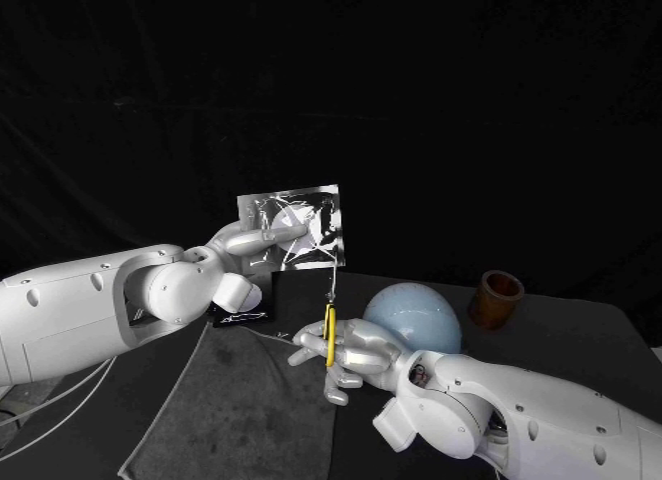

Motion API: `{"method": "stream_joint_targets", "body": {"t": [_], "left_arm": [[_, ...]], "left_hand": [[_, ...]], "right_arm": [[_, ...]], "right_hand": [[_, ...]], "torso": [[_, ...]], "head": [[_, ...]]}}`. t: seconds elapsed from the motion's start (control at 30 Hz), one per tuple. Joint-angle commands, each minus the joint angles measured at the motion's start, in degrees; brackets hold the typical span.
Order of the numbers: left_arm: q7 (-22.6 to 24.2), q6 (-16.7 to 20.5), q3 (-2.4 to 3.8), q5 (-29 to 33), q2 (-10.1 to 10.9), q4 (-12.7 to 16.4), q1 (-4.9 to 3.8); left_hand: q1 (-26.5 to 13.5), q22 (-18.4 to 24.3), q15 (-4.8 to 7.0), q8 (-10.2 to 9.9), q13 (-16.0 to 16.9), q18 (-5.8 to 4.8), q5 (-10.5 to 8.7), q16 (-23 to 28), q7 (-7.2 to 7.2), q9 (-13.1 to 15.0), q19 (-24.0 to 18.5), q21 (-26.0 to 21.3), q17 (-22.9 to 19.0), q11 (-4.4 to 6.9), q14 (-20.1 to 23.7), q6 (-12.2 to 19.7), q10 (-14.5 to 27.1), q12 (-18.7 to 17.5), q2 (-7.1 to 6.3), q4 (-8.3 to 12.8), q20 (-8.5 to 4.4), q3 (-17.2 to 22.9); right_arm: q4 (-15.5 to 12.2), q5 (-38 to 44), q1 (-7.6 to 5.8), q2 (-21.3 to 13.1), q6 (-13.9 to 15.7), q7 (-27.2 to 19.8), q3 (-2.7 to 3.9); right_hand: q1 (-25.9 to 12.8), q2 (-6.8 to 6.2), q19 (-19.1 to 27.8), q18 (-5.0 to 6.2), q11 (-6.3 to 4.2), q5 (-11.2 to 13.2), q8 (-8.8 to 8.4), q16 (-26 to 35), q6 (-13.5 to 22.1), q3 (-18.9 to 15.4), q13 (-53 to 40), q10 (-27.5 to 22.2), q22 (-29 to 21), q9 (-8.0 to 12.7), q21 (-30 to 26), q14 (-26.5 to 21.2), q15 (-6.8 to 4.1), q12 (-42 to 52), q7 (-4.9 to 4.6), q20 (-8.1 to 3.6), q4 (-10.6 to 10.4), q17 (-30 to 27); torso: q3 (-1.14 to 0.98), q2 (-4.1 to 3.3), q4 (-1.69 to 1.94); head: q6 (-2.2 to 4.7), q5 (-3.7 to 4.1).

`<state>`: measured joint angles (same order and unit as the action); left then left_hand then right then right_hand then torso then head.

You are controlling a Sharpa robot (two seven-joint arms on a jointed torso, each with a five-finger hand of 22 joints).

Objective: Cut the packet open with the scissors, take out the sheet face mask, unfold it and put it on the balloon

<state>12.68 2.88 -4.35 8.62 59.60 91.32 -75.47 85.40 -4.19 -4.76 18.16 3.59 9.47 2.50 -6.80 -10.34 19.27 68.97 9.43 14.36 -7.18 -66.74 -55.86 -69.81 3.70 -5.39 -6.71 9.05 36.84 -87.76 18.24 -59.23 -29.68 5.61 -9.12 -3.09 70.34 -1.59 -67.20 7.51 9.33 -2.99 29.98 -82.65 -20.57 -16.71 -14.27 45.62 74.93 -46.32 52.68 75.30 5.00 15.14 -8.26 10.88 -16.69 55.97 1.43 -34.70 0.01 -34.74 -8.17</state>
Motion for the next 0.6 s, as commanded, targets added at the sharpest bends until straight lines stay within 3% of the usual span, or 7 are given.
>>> {"method": "stream_joint_targets", "body": {"t": [0.03, 0.6], "left_arm": [[0.1, -1.6, 0.06, -0.7, -0.1, 0.2, -0.05], [-0.6, -3.0, 0.02, -2.1, 0.1, 0.1, -0.05]], "left_hand": [[-0.1, 0.1, 0.30, 0.2, 0.0, 0.90, 0.33, 0.4, -0.28, 0.4, 0.2, 0.4, 0.1, 0.08, -0.3, 0.0, -0.3, -0.2, 0.65, 0.2, -0.04, 0.0], [-0.2, 0.0, 0.30, 0.2, 0.0, 0.90, 0.33, 0.4, -0.28, 0.4, 0.2, 0.4, 0.1, 0.09, -0.3, 0.1, -0.4, -0.2, 0.65, 0.4, -0.04, 0.1]], "right_arm": [[0.1, 0.3, -0.12, 0.1, -1.1, -0.2, 0.11], [0.3, -0.4, -0.37, 0.0, -0.5, 0.0, 0.53]], "right_hand": [[-0.1, -0.33, 0.2, 0.30, 0.07, 0.2, 0.37, 0.2, 0.6, 0.5, 0.1, -0.4, 2.8, 0.0, -0.1, -0.3, -0.01, -0.2, -5.09, -0.06, 0.0, 0.1], [-0.4, 0.16, -0.5, 0.16, 0.01, 0.2, 1.27, -0.1, -0.4, 1.3, 0.4, 0.4, 2.9, 0.3, 0.8, 0.1, -0.06, 0.7, -5.13, -0.06, 0.1, 0.5]], "torso": [[0.02, 0.03, 0.01], [-0.02, 0.01, -0.03]], "head": [[0.03, 0.05], [0.14, 0.07]]}}
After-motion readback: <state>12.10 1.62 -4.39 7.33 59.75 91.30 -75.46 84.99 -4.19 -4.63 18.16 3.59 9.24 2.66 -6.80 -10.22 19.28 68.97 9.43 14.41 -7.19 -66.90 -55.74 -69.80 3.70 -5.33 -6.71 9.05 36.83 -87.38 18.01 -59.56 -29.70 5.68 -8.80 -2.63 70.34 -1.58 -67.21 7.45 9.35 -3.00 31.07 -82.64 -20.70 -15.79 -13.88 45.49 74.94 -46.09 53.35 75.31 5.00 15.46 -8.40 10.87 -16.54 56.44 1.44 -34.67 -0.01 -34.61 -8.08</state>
